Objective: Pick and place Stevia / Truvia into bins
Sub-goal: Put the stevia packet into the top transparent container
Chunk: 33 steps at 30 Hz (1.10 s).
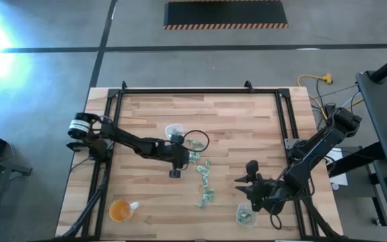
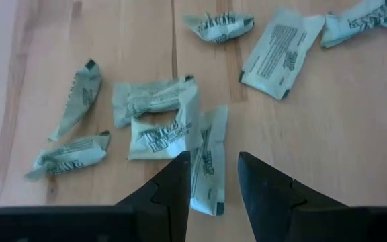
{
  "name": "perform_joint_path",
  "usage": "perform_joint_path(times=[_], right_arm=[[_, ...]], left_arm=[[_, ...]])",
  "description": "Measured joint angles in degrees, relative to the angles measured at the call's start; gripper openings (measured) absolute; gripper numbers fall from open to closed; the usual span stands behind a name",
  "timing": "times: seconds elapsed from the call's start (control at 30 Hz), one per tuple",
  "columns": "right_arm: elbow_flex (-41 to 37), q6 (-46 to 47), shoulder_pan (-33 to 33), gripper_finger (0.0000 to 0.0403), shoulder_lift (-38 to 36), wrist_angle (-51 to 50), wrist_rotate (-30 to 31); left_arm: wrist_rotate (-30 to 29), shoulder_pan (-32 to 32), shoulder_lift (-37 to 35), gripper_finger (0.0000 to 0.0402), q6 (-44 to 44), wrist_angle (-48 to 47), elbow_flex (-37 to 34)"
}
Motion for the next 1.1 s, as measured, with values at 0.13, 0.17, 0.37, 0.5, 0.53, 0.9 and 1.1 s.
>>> perform_joint_path(times=[0.13, 0.17, 0.37, 0.5, 0.53, 0.9, 1.1], right_arm=[[-0.02, 0.15, 0.00, 0.0109, 0.00, 0.02, -0.03], [-0.02, 0.16, 0.00, 0.0107, 0.00, 0.07, -0.03], [-0.02, 0.23, 0.00, 0.0099, 0.00, 0.04, -0.05], [-0.02, 0.80, 0.00, 0.0093, 0.00, 0.04, -0.09], [-0.02, 0.80, 0.00, 0.0091, 0.00, 0.05, -0.09], [-0.11, 1.07, 0.00, 0.0078, 0.00, 0.06, -0.52], [-0.11, 1.16, 0.00, 0.0079, 0.00, 0.07, -0.53]], left_arm=[[0.00, 0.25, 0.68, 0.0107, 0.01, -0.22, -0.05], [0.00, 0.34, 0.90, 0.0107, 0.01, -0.22, -0.08], [0.14, 0.74, 2.11, 0.0107, -0.01, 0.04, -0.08], [0.24, 0.79, 1.95, 0.0094, 0.00, -0.14, -0.08], [0.26, 0.79, 1.78, 0.0086, 0.06, -0.22, -0.08], [-1.76, 0.85, 0.86, 0.0007, 1.96, -1.05, -0.10], [-3.75, 0.73, -2.51, 0.0001, 2.00, -3.22, 0.23]])
